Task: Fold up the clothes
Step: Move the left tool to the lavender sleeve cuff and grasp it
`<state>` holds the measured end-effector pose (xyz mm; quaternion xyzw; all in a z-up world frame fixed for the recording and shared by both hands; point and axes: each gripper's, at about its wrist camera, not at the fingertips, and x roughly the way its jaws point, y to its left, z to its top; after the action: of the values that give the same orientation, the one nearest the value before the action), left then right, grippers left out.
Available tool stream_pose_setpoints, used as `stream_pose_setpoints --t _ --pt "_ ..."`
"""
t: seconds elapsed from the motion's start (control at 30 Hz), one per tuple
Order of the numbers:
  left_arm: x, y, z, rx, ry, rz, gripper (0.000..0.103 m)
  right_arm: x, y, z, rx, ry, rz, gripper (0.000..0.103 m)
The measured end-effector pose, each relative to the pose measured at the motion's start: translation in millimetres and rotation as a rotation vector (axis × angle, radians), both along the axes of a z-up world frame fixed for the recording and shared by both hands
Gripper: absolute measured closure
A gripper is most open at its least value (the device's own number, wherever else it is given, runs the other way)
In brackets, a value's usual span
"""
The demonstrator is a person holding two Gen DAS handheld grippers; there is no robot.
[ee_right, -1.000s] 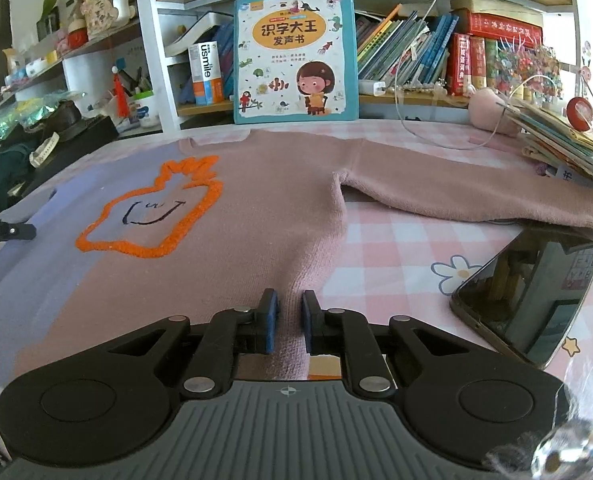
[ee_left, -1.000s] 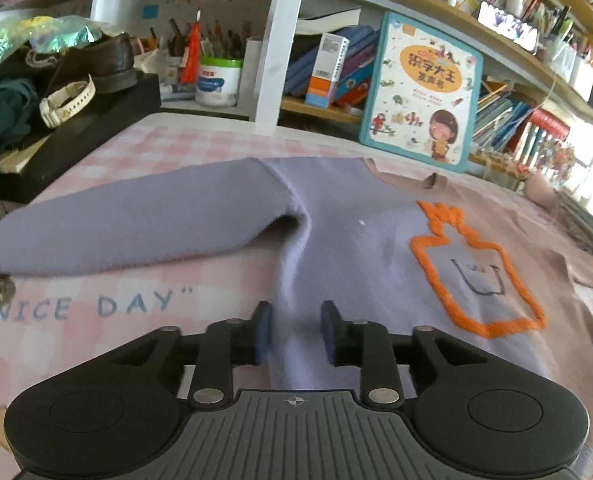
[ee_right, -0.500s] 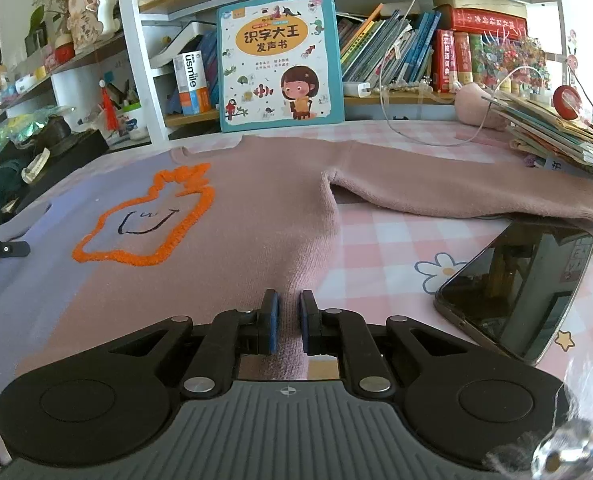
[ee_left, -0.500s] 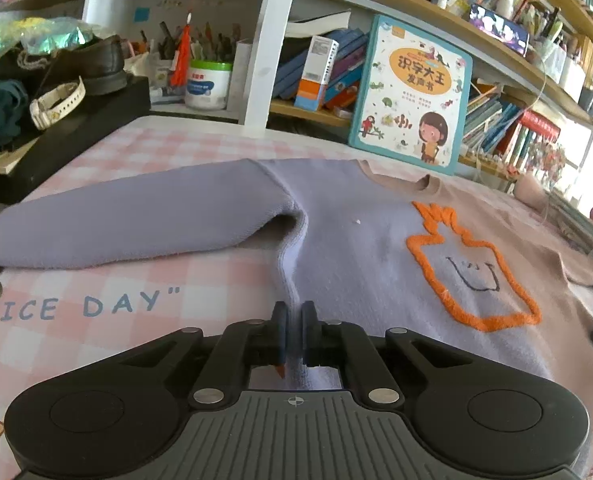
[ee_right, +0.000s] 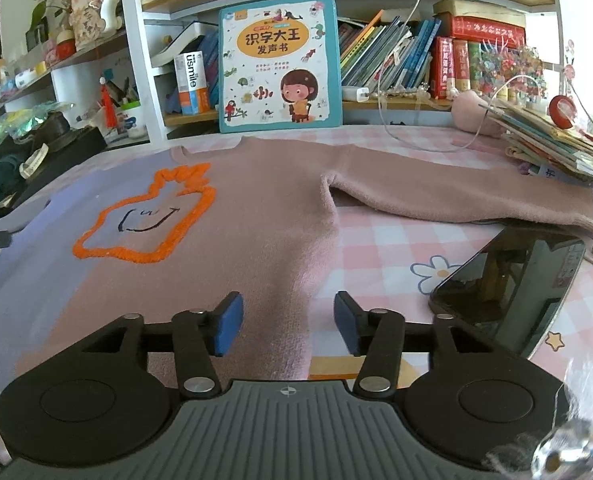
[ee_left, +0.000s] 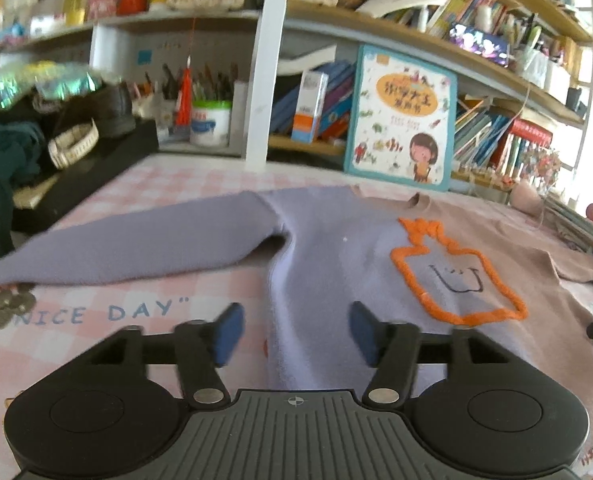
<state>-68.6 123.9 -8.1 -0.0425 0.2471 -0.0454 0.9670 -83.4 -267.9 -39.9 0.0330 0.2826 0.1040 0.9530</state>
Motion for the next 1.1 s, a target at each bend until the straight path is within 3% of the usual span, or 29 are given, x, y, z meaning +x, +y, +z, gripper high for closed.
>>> stream_pose_setpoints --t 0.17,0.43,1.1 --pt "-10 -13 3 0.070 -0.010 0.000 0.020 -3 4 6 0.005 -0.030 0.015 0.034" --pt "-18 -16 3 0.089 -0.001 0.031 0.009 -3 21 13 -0.055 -0.086 0.076 0.018" --pt "-20 -3 9 0.112 0.004 0.128 0.006 26 62 26 -0.119 -0.212 0.283 0.011"
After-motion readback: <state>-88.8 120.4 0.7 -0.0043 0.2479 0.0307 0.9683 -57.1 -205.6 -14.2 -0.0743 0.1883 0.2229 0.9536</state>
